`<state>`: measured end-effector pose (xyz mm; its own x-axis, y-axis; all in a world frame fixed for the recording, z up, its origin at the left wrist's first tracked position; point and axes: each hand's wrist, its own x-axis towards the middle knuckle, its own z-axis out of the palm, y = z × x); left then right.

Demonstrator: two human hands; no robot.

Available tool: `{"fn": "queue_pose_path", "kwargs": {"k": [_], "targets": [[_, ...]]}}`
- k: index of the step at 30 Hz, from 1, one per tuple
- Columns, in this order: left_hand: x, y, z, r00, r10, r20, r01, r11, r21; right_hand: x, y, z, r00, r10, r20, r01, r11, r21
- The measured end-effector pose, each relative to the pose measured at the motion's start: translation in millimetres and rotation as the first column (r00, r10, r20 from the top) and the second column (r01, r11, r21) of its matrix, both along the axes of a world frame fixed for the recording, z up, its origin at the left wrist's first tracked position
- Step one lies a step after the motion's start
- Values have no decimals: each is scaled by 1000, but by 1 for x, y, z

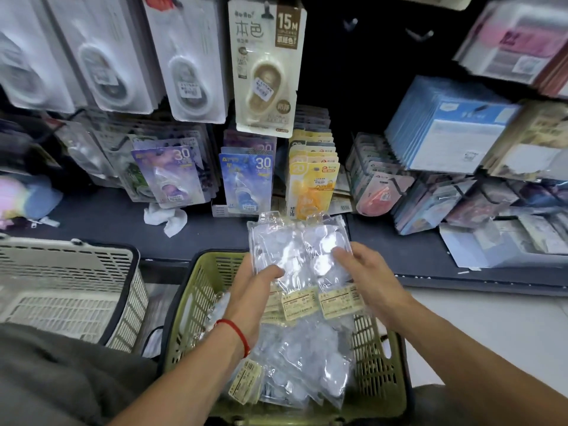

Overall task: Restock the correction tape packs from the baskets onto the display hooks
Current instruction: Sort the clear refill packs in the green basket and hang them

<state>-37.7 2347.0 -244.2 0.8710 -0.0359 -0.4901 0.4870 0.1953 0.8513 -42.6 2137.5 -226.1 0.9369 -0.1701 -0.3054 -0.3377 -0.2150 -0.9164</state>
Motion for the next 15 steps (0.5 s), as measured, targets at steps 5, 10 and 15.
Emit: {"fn": "queue_pose_path", "kwargs": {"k": [5, 10, 15], "targets": [[22, -4, 48, 978, 1, 208, -5, 1000, 17, 20, 16, 54, 994, -6, 111, 17, 995, -96], [58, -1, 93, 897, -35, 441, -27, 991, 134, 46, 18, 113, 944, 36, 329, 7, 992, -127], [91, 19, 154, 761, -114, 639, -157, 923, 351, 71, 18, 163, 845, -44, 533, 54, 999, -3]]}}
